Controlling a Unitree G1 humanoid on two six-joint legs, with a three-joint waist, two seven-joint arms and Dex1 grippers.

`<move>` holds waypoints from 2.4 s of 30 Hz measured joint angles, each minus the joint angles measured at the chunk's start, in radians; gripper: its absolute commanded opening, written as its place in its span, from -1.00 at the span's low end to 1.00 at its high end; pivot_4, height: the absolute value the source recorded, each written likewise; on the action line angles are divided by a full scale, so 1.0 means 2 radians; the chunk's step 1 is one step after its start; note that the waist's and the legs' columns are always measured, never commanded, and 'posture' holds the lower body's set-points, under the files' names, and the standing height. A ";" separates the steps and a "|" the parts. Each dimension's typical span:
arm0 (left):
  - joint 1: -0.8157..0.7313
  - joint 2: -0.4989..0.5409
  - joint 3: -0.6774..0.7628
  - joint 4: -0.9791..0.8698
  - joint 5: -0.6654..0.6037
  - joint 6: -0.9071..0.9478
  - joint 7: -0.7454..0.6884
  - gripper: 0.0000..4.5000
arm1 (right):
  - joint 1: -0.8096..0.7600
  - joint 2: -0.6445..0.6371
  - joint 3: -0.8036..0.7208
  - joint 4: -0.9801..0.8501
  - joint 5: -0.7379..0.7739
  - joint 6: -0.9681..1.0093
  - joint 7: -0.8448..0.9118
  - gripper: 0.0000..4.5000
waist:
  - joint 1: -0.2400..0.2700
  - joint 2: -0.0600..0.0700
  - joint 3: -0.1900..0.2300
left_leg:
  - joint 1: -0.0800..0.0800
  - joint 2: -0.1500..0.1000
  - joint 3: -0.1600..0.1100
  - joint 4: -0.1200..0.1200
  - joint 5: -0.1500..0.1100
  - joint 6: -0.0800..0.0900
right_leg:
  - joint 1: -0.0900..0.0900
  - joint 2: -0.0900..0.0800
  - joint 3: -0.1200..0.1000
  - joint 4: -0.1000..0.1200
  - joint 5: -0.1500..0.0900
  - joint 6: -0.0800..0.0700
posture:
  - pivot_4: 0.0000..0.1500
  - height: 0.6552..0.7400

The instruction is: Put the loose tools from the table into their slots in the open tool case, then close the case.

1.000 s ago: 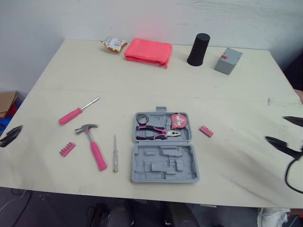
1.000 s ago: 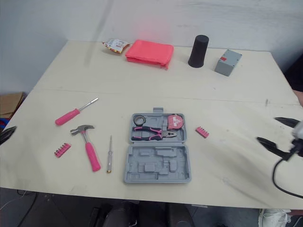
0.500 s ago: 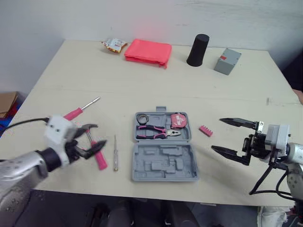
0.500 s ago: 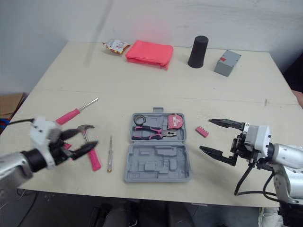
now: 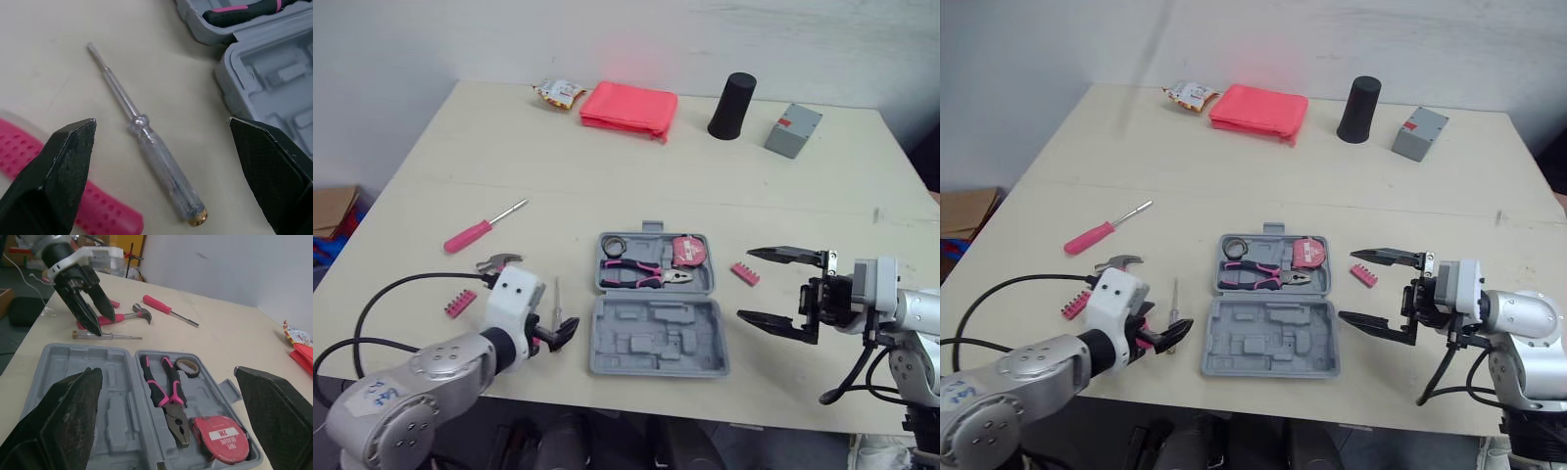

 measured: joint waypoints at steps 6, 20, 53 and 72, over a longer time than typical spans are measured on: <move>0.010 -0.009 -0.036 0.002 0.030 0.002 0.019 0.96 | -0.010 0.001 0.011 -0.019 0.005 0.011 0.001 1.00 | 0.003 0.000 0.000 | 0.000 0.000 0.000 0.000 0.000 0.000 | 0.000 0.000 0.000 0.000 0.000 0.000 | 1.00 1.00; 0.041 -0.038 -0.030 0.005 0.070 -0.015 0.025 -0.36 | -0.005 0.000 0.010 -0.033 0.004 0.025 -0.010 1.00 | 0.004 0.001 -0.001 | 0.003 0.000 0.000 -0.001 0.000 -0.001 | 0.003 0.000 0.000 -0.001 0.000 -0.001 | 1.00 1.00; -0.310 0.221 -0.371 0.215 0.236 -0.385 -0.544 -0.98 | 0.093 -0.045 -0.054 -0.064 -0.022 0.074 -0.077 1.00 | 0.014 0.002 0.000 | -0.003 0.002 0.002 -0.001 -0.005 -0.002 | -0.002 0.003 0.002 -0.006 -0.003 -0.001 | 1.00 1.00; -0.393 0.130 -0.493 0.276 0.345 -0.315 -0.539 -0.98 | 0.189 -0.013 -0.075 -0.113 -0.028 0.027 -0.096 1.00 | 0.011 0.002 0.000 | -0.001 0.002 0.001 0.005 -0.004 -0.001 | -0.001 0.003 0.002 0.002 -0.004 0.000 | 1.00 1.00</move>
